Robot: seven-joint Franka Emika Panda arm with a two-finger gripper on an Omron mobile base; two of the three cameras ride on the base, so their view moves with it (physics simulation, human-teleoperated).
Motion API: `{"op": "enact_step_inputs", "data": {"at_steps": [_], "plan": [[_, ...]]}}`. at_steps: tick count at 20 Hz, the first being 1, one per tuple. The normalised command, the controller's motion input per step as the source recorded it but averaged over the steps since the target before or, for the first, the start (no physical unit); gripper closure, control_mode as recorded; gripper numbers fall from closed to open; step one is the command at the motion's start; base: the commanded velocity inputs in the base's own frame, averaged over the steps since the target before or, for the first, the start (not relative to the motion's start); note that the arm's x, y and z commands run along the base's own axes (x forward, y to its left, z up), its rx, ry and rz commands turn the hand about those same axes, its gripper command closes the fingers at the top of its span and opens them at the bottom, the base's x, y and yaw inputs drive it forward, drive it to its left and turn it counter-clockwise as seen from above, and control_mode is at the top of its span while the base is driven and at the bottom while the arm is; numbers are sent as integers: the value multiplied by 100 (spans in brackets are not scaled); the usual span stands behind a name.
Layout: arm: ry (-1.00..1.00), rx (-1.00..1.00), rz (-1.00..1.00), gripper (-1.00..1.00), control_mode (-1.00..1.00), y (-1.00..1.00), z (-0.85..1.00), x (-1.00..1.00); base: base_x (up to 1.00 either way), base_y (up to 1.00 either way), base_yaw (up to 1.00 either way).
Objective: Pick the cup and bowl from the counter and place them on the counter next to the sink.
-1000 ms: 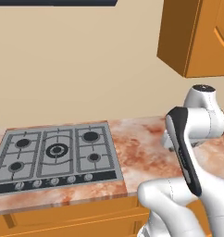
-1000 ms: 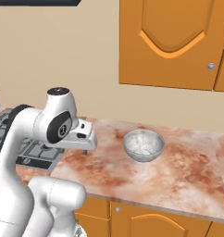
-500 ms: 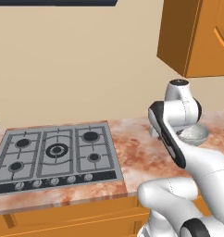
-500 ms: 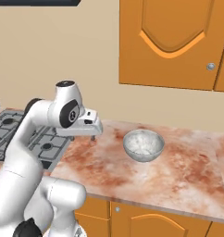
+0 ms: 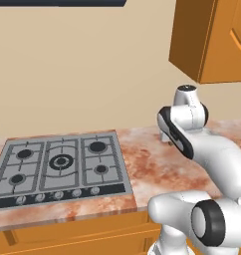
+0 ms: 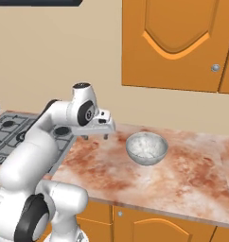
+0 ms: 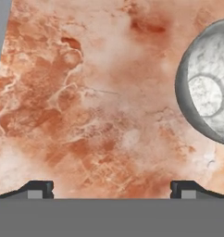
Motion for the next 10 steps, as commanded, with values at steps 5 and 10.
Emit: {"op": "enact_step_inputs", "data": {"at_steps": [5,10], "plan": [[0,-10,0,-100,-100,-18,-27,12,0,0,0],[-5,-14,1,-100,-100,0,-23,-9,0,0,0]]}}
